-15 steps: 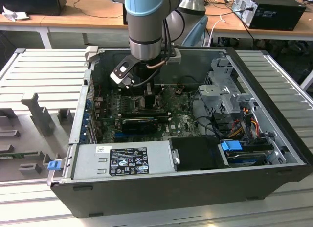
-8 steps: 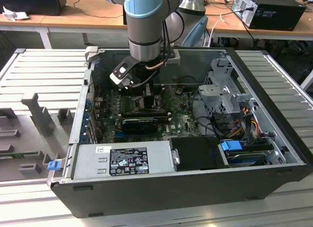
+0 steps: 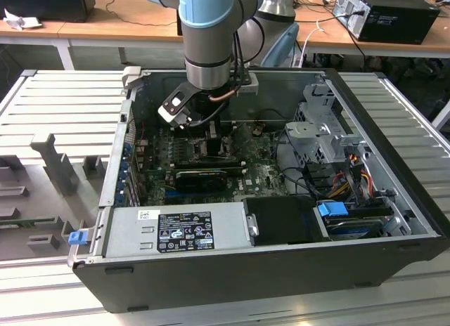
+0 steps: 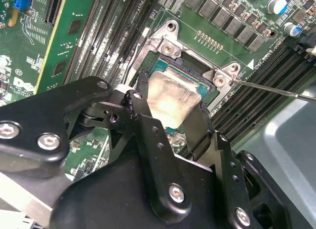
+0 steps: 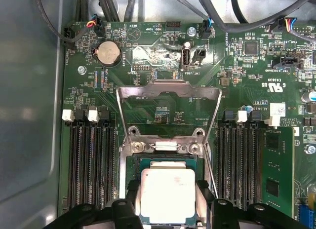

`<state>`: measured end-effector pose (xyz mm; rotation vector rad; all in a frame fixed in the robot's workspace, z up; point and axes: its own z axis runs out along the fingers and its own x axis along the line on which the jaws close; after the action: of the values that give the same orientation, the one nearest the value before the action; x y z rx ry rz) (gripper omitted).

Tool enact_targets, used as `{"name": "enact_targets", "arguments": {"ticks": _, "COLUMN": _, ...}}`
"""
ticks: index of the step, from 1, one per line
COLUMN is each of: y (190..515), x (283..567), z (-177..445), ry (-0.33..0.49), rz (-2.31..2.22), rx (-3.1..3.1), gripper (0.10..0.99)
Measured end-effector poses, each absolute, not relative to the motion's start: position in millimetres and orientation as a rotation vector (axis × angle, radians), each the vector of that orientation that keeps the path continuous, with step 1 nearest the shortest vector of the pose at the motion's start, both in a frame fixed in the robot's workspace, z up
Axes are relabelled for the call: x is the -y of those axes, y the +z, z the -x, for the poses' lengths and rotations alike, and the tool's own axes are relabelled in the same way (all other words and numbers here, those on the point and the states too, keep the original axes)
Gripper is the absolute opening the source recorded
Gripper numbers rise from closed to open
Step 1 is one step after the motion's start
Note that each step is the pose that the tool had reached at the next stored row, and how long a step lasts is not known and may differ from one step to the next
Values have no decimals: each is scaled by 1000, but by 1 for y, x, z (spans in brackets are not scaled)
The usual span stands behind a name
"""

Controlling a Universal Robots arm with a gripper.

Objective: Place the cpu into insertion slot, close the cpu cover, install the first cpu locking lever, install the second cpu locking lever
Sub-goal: 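Place the cpu into insertion slot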

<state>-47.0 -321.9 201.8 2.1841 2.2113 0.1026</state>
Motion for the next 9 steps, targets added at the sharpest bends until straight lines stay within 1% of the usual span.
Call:
{"name": "enact_targets", "arguments": {"ticks": 1, "y": 202, "x": 322, "z": 47, "ry": 103, "rz": -2184, "rx": -2211, "gripper": 604}}
{"name": "enact_targets", "arguments": {"ticks": 9, "y": 202, "x": 318, "z": 47, "ry": 104, "rz": -2185, "rx": -2212, "gripper": 604}}
